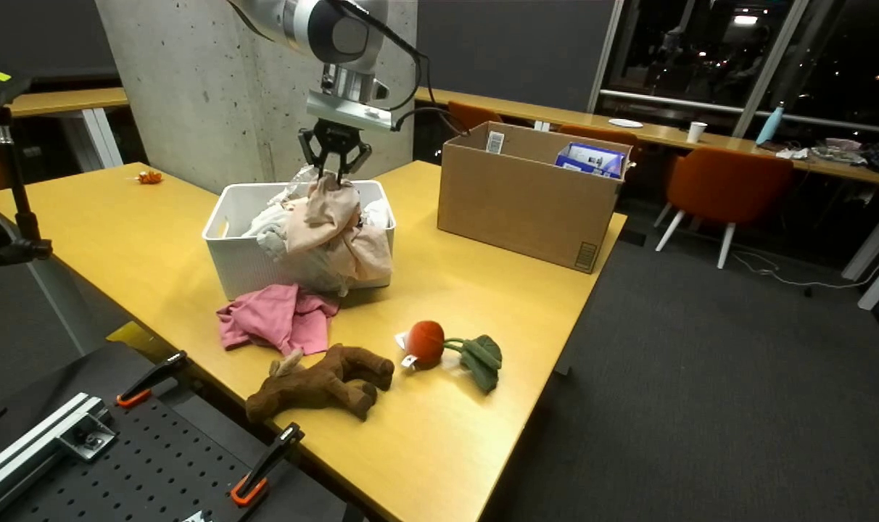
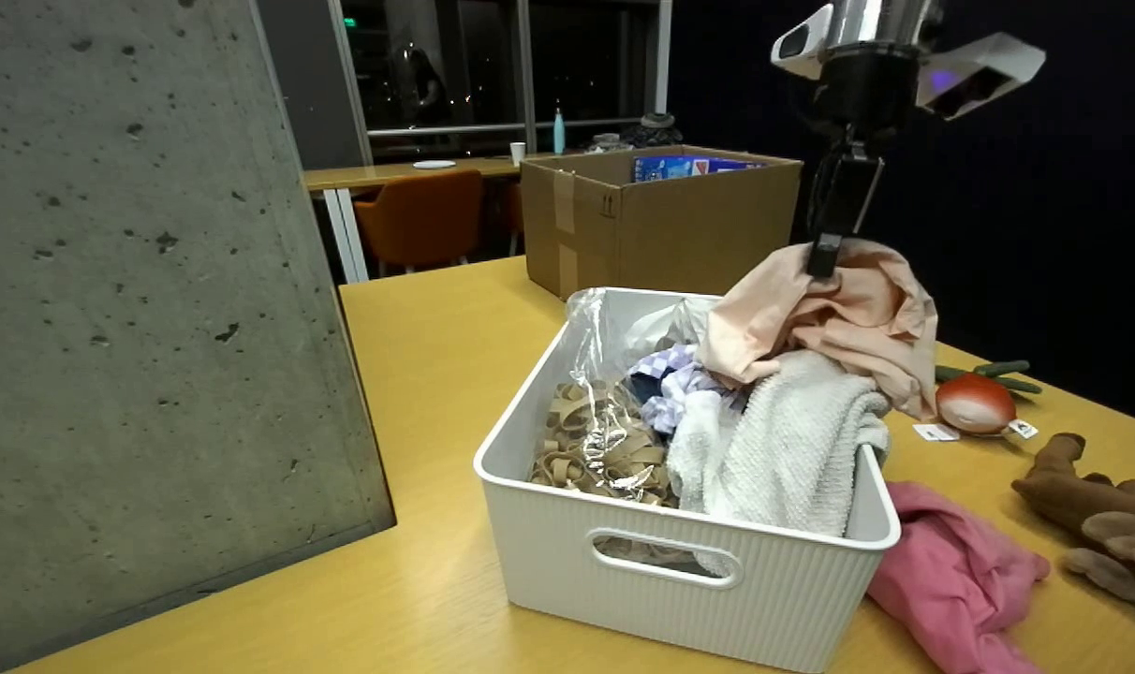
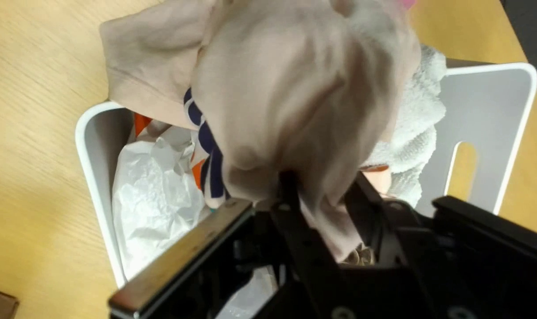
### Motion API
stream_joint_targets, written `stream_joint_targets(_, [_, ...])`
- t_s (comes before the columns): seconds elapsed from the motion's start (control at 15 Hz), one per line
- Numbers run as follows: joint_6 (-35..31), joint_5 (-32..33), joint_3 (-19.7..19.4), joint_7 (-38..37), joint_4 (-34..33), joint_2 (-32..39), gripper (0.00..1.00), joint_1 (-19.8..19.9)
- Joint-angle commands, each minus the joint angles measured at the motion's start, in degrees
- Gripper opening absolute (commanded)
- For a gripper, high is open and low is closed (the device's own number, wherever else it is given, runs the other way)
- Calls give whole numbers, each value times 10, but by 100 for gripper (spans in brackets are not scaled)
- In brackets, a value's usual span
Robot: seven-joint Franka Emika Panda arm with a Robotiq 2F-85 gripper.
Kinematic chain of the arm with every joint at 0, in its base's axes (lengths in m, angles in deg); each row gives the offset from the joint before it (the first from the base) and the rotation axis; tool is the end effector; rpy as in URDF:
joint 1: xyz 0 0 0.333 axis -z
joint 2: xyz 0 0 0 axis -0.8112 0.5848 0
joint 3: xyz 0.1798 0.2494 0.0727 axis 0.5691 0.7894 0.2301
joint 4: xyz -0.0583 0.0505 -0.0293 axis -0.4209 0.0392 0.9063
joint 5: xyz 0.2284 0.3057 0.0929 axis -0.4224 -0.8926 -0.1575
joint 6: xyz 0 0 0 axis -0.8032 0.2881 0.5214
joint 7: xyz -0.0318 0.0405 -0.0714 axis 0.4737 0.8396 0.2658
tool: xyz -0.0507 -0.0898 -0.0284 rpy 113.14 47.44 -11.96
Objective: Take the moose and the beet plush toys out of the basket
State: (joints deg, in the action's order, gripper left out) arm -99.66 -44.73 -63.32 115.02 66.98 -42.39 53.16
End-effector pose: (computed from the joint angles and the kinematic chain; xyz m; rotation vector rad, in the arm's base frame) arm 0.7066 0.0789 0.3660 -2.6931 -1.0958 0.0260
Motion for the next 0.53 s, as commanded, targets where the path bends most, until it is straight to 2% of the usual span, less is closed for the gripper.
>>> stream_joint_targets(0.0, [31, 46, -3, -79, 4, -35, 67, -14])
stream_joint_targets(0.2, [29, 70, -3, -150, 54, -84, 88, -19])
stream_joint_targets(0.33, [1, 66, -1, -187, 129, -141, 99, -14])
stream_joint_targets(0.47, [-15, 49, 1, -205, 189, -192, 100, -7])
